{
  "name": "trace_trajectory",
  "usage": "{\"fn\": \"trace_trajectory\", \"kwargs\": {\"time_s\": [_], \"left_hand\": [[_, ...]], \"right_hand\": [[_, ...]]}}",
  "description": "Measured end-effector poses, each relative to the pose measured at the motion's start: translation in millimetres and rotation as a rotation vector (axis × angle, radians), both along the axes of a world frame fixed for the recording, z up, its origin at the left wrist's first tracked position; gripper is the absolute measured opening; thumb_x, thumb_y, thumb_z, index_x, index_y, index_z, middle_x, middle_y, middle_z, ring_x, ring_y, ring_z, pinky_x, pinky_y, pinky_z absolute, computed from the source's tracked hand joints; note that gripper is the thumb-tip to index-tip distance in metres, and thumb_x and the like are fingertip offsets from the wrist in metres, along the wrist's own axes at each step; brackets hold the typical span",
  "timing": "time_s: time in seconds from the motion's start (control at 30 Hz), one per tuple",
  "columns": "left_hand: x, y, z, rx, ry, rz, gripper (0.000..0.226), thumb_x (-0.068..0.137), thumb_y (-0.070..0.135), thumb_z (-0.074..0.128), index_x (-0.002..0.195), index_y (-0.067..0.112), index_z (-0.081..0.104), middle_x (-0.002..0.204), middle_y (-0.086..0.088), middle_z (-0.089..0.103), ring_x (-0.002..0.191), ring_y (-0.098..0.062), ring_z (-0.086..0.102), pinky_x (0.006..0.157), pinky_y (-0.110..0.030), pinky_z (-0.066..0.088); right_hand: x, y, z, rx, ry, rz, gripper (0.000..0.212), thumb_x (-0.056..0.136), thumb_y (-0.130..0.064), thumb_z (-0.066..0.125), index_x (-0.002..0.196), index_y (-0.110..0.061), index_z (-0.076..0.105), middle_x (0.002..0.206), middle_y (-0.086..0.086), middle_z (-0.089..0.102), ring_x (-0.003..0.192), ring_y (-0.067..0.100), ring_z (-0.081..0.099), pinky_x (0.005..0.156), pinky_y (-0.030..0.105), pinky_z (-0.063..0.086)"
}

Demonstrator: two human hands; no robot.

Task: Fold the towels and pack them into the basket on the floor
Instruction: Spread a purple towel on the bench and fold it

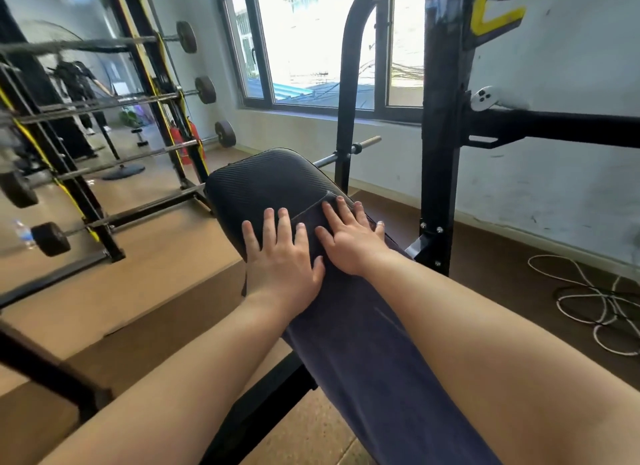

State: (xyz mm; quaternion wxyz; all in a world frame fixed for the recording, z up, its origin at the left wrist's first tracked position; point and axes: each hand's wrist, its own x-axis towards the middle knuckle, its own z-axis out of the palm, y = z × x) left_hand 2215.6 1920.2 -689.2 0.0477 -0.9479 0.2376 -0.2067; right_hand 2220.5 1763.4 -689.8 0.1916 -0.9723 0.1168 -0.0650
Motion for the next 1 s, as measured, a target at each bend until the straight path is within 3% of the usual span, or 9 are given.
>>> {"fn": "trace_trajectory", "kwargs": {"time_s": [0.27, 0.6, 0.73, 0.8, 0.87, 0.93, 1.0], "left_hand": [[4, -6, -11, 0.026, 0.141, -0.041, 0.088, 0.098, 0.065, 0.019, 0.162, 0.010, -0.005, 0.169, -0.015, -0.016, 0.155, -0.030, -0.020, 0.123, -0.056, -0.012], [54, -21, 16, 0.133, 0.166, -0.160, 0.088, 0.097, 0.071, 0.015, 0.163, 0.017, -0.006, 0.170, -0.006, -0.016, 0.156, -0.022, -0.019, 0.124, -0.051, -0.014], [65, -23, 24, 0.128, 0.145, -0.226, 0.082, 0.099, 0.066, 0.025, 0.164, 0.018, 0.008, 0.172, -0.007, -0.003, 0.158, -0.023, -0.010, 0.125, -0.052, -0.008], [56, -20, 22, 0.082, 0.020, -0.241, 0.068, 0.100, 0.055, 0.035, 0.158, 0.018, 0.033, 0.168, -0.012, 0.020, 0.157, -0.030, 0.010, 0.126, -0.055, 0.005], [39, -16, 17, 0.057, -0.147, -0.231, 0.048, 0.099, 0.041, 0.043, 0.138, 0.020, 0.059, 0.151, -0.011, 0.048, 0.141, -0.032, 0.039, 0.117, -0.052, 0.028], [17, -16, 8, 0.019, -0.177, -0.239, 0.040, 0.095, 0.039, 0.047, 0.125, 0.021, 0.066, 0.133, -0.006, 0.059, 0.121, -0.030, 0.052, 0.100, -0.047, 0.041], [-7, -16, -4, -0.005, -0.057, -0.230, 0.047, 0.094, 0.048, 0.047, 0.131, 0.023, 0.062, 0.139, -0.007, 0.056, 0.127, -0.030, 0.049, 0.104, -0.048, 0.039]], "right_hand": [[4, -4, -13, -0.004, -0.070, -0.053, 0.061, 0.102, -0.064, 0.016, 0.159, -0.052, -0.002, 0.170, -0.016, -0.016, 0.156, 0.020, -0.021, 0.117, 0.071, -0.012], [33, -27, -6, 0.056, -0.049, -0.172, 0.062, 0.101, -0.066, 0.015, 0.159, -0.051, -0.001, 0.171, -0.015, -0.010, 0.157, 0.021, -0.016, 0.119, 0.070, -0.007], [33, -22, -3, 0.083, -0.040, -0.238, 0.063, 0.102, -0.064, 0.014, 0.161, -0.045, 0.001, 0.171, -0.008, -0.012, 0.156, 0.024, -0.022, 0.117, 0.070, -0.011], [22, -14, -8, 0.143, -0.085, -0.266, 0.063, 0.104, -0.062, 0.016, 0.162, -0.041, 0.005, 0.172, -0.004, -0.011, 0.156, 0.025, -0.021, 0.119, 0.068, -0.010], [4, -7, -16, 0.169, -0.154, -0.257, 0.062, 0.105, -0.059, 0.021, 0.163, -0.038, 0.009, 0.173, -0.001, -0.008, 0.157, 0.025, -0.018, 0.121, 0.065, -0.009], [-20, -2, -25, 0.153, -0.215, -0.231, 0.061, 0.106, -0.054, 0.025, 0.163, -0.036, 0.013, 0.173, 0.001, -0.002, 0.158, 0.023, -0.013, 0.123, 0.061, -0.009], [-48, 3, -36, 0.133, -0.265, -0.214, 0.059, 0.107, -0.051, 0.027, 0.163, -0.034, 0.016, 0.173, 0.002, 0.002, 0.158, 0.020, -0.009, 0.123, 0.057, -0.008]]}}
